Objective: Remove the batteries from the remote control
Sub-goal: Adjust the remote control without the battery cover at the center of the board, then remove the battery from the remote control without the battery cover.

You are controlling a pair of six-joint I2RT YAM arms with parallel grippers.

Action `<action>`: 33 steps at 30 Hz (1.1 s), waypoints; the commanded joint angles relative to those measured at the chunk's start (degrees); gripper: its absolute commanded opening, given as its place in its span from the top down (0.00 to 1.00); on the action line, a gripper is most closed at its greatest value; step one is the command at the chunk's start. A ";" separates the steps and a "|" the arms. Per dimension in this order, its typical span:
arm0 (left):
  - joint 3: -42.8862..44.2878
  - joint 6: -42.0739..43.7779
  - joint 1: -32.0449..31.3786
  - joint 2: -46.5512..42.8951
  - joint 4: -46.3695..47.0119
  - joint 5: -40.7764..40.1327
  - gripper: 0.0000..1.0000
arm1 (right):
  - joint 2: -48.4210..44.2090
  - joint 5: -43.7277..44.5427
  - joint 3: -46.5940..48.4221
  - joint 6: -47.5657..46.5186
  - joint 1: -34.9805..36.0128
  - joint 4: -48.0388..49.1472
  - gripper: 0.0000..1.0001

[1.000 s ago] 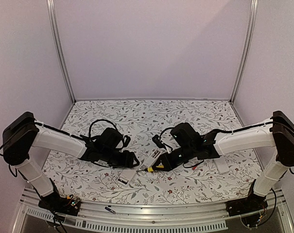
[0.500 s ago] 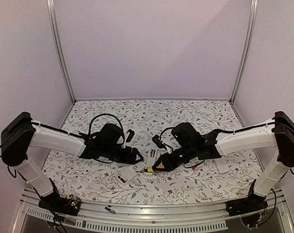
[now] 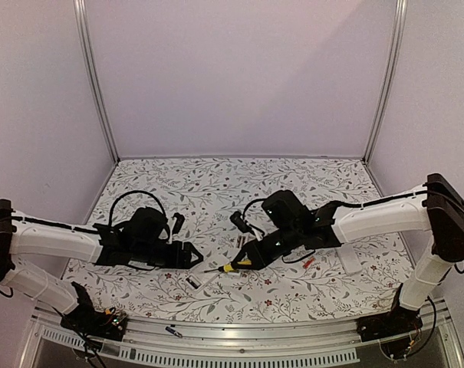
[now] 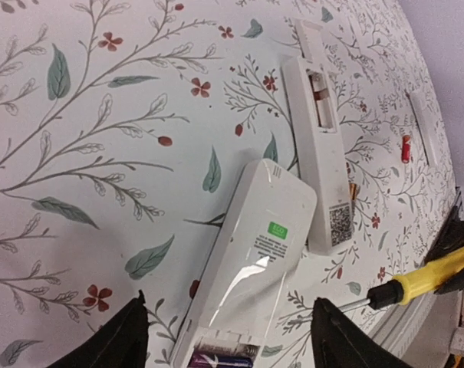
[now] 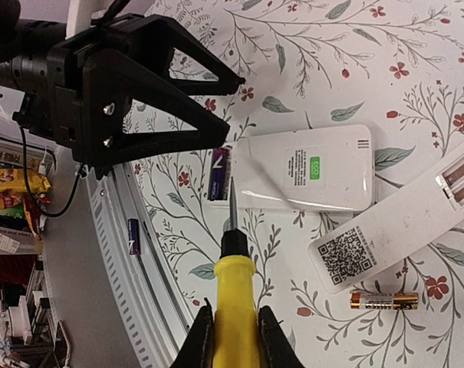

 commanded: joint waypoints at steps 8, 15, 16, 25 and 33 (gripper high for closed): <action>-4.15 -13.11 0.30 -6.25 -6.86 1.97 0.36 | 6.39 -3.62 5.25 -0.69 1.33 -2.61 1.00; -5.45 -15.39 0.31 -6.47 -7.71 3.87 0.45 | 8.34 -4.32 7.10 -0.78 1.53 -4.11 1.00; -5.80 -15.71 0.34 -6.42 -7.29 4.33 0.45 | 8.66 -4.45 7.30 -0.72 1.53 -4.20 1.00; -6.81 -16.78 0.33 -5.90 -6.66 5.03 0.52 | 11.17 -4.95 8.92 0.78 1.71 -3.76 1.00; -7.77 -17.07 0.31 -3.95 -3.84 6.32 0.58 | 13.84 -7.99 9.92 2.46 1.75 -2.05 1.00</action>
